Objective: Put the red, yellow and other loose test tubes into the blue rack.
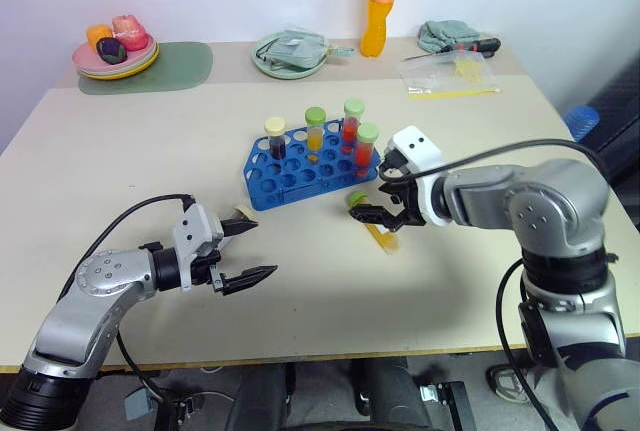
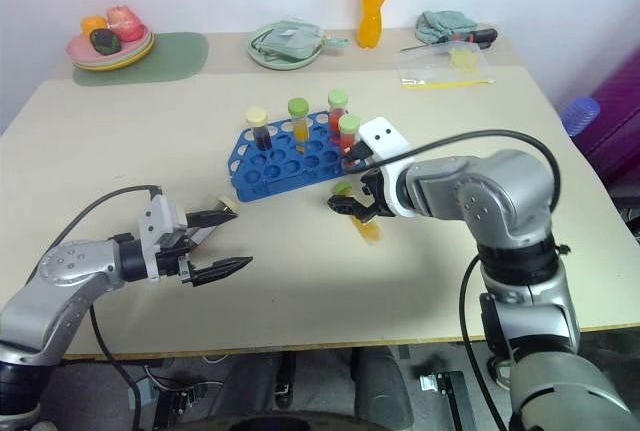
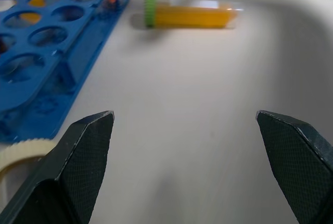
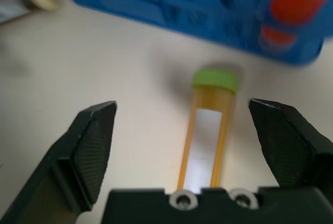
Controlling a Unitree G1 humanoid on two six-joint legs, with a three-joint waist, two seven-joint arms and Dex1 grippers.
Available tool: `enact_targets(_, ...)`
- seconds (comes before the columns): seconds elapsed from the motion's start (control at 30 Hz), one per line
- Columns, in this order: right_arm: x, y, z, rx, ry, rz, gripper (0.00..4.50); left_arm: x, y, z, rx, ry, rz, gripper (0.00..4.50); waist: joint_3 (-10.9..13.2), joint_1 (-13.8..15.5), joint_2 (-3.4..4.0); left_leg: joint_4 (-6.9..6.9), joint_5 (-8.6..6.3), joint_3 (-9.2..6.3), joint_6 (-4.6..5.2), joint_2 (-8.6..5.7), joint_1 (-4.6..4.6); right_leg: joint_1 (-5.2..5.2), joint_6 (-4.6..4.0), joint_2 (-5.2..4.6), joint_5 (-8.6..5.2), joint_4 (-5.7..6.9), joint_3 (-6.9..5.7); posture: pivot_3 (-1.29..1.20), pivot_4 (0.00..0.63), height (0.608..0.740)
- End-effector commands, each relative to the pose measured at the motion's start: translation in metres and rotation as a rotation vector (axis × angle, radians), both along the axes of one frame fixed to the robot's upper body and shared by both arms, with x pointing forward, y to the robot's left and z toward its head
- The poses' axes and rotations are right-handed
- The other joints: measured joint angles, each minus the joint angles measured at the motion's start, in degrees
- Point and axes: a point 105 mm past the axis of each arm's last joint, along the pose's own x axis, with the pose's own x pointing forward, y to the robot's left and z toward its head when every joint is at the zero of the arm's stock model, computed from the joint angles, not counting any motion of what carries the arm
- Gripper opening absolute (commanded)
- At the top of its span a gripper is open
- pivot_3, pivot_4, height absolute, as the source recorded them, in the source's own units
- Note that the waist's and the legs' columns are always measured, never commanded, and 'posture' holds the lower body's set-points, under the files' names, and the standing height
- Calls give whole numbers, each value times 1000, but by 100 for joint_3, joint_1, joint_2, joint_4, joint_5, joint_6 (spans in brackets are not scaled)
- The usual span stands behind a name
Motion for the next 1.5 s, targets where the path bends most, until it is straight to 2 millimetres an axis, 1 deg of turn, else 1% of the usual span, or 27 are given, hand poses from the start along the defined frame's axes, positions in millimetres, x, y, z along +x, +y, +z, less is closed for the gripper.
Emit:
enact_targets(0.03,3,0,0,-42,9,-20,4466,-2,-3,8,0,-52,-9,4500,0,-14,0,0,-1,0,2,0,0,0,3,0,1,0,0,0,150,740)
enact_targets(0.13,4,-1,-5,-65,31,-46,4466,-6,-6,9,-14,-52,-1,4500,0,-24,0,0,-2,-3,3,4,0,-1,20,6,10,2,-1,0,150,740)
enact_targets(0.3,6,-2,-10,-84,74,-82,4466,-10,-8,6,-24,-48,14,4500,0,-26,0,0,-2,-6,3,15,2,-2,20,24,10,5,-1,0,150,740)
enact_targets(0.4,6,1,-12,-94,95,-82,3663,-11,-11,7,-41,-48,25,4500,0,-22,1,0,-2,-9,3,19,2,-2,20,31,10,6,-1,0,150,740)
enact_targets(0.47,5,3,-13,-92,107,-81,2644,-12,-12,7,-47,-47,28,4500,0,-26,0,0,-2,-8,3,18,2,-2,20,31,10,6,-1,0,150,740)
enact_targets(0.5,5,5,-12,-89,112,-79,2226,-12,-12,7,-47,-47,29,4500,0,-25,1,0,-2,-8,3,19,2,-2,21,31,10,6,-1,0,150,740)
enact_targets(0.53,5,6,-11,-86,110,-80,1687,-12,-12,7,-47,-47,30,4500,0,-22,0,0,-2,-8,3,19,2,-2,21,32,10,6,-1,0,150,740)
enact_targets(0.67,6,8,-1,-47,100,-85,1687,-11,-11,7,-45,-48,36,4500,0,-21,1,0,-2,-8,3,19,2,-2,21,33,10,5,-1,0,150,740)
enact_targets(0.77,2,12,14,32,82,-51,1687,-11,-9,8,-42,-50,43,4500,0,-21,1,0,-2,-8,3,20,2,-2,21,33,10,6,-1,0,150,740)
enact_targets(0.87,-13,31,46,223,-38,70,1687,-9,-4,9,-43,-57,72,4500,2,-18,2,0,-2,-8,4,21,0,-3,21,33,10,4,-1,0,150,740)
enact_targets(0.93,-17,34,61,271,-193,94,1687,-8,1,10,-45,-59,98,4500,1,-17,1,-1,-5,-10,8,25,0,-3,25,38,11,4,-1,0,150,740)
enact_targets(0.97,-18,35,63,286,-246,101,1687,-7,3,10,-48,-57,107,4500,1,-14,1,-2,-5,-12,9,26,0,-3,27,39,10,4,-3,0,150,740)
enact_targets(1.03,-19,37,59,322,-320,105,1687,-7,3,12,-54,-56,112,4500,0,-7,-1,-2,-6,-12,11,26,1,-2,30,40,8,3,-4,0,150,740)
enact_targets(1.1,-24,45,61,401,-388,148,1687,-7,2,13,-59,-56,112,4500,-1,-8,-2,-1,-6,-13,10,25,1,1,30,39,7,1,-4,0,150,740)
enact_targets(1.17,-25,56,72,467,-537,208,1687,-5,2,15,-73,-54,119,4500,1,-21,1,1,-6,-5,10,24,1,-1,29,38,6,1,0,0,150,740)
enact_targets(1.23,-15,67,72,515,-640,199,1687,-3,2,15,-75,-53,121,4500,1,-51,1,2,-6,-4,10,24,2,-4,29,40,7,4,0,0,150,740)
enact_targets(1.33,0,73,69,512,-750,164,1687,-2,1,15,-77,-54,125,4500,1,-46,1,1,-6,-6,10,24,8,-4,31,53,8,8,-1,0,150,740)
enact_targets(1.37,9,76,68,512,-801,142,1687,-1,1,15,-80,-56,131,4500,1,-43,1,0,-6,-8,10,24,9,-4,31,54,8,11,-2,0,150,740)
enact_targets(1.43,23,82,64,525,-859,104,1687,0,3,16,-81,-58,142,4500,0,-27,0,-1,-5,-7,9,23,9,-4,30,52,8,10,-2,0,150,740)
enact_targets(1.5,33,88,60,529,-904,80,1687,0,4,16,-79,-61,151,4500,0,-26,0,0,-4,-7,7,22,9,-2,29,49,8,9,-2,0,150,740)
